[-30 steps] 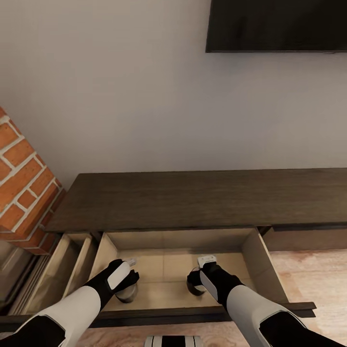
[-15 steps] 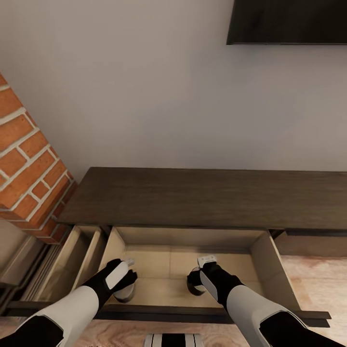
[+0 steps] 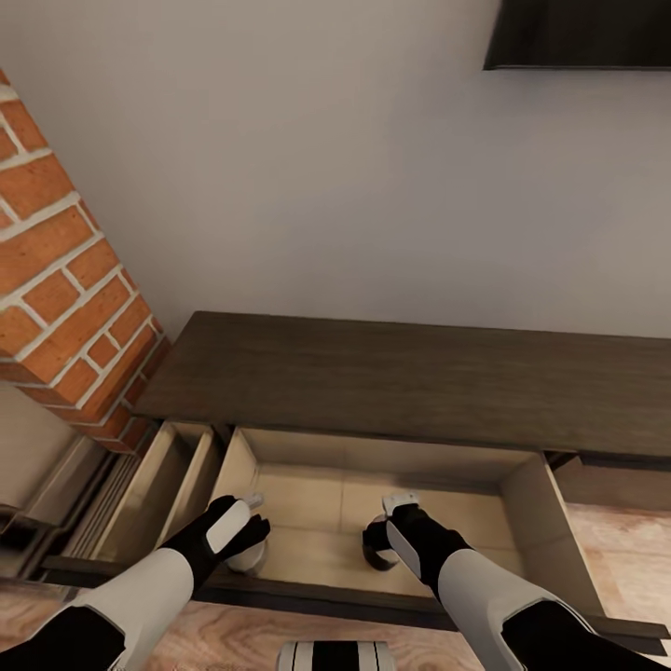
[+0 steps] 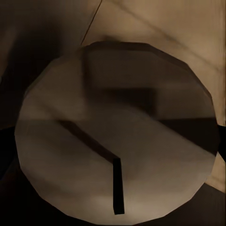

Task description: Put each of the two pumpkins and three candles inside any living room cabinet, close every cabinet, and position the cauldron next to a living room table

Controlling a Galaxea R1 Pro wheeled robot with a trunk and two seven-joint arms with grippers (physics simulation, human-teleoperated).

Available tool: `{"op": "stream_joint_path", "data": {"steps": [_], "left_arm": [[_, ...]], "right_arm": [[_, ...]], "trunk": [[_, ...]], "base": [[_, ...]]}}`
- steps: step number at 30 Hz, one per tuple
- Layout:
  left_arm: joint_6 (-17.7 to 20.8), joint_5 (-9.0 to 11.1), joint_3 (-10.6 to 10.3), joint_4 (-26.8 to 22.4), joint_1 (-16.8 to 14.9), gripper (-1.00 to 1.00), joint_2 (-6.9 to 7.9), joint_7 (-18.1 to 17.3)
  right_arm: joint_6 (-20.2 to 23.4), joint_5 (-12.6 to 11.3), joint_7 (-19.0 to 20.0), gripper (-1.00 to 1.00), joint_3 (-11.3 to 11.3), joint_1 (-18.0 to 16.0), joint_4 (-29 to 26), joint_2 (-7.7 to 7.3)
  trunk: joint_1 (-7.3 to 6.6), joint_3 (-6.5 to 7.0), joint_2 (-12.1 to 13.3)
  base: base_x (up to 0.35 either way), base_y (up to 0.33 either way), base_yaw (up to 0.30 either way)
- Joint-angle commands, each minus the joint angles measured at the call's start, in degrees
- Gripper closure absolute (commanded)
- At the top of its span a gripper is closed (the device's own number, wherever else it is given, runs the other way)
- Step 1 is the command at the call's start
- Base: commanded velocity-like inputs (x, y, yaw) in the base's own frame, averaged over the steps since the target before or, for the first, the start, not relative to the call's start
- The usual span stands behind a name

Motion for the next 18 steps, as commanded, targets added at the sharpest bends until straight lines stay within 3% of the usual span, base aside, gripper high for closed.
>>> {"op": "stream_joint_path", "data": {"steps": [1, 4, 14, 18], "left_arm": [[0.19, -1.39, -0.43, 0.05, -0.25, 1.00, 0.59, -0.16], [0.11, -1.59, -0.57, 0.04, -0.71, 1.00, -0.20, -2.84], [-1.56, -1.65, -0.65, 0.53, -1.47, 1.00, -0.88, -3.88], [-1.63, -1.66, -0.69, 0.16, -1.49, 1.00, -1.03, -5.98]], "right_arm": [[-0.05, -0.32, -0.09, 1.00, -0.04, -0.01, 0.08, 0.00], [-0.04, -0.52, -0.16, 1.00, -0.25, -0.02, 0.28, 0.00], [-0.04, -0.69, -0.29, 1.00, -0.40, -0.02, 0.39, 0.00], [-0.12, -4.18, -0.48, 1.00, -0.41, -0.02, 0.41, 0.00]], "trunk": [[0.00, -0.09, 0.00], [0.00, -0.36, 0.00], [0.00, -1.24, 0.00], [0.00, -1.60, 0.00]], "base": [[0.000, 0.000, 0.146], [0.000, 0.000, 0.146], [0.000, 0.000, 0.146], [0.000, 0.000, 0.144]]}}
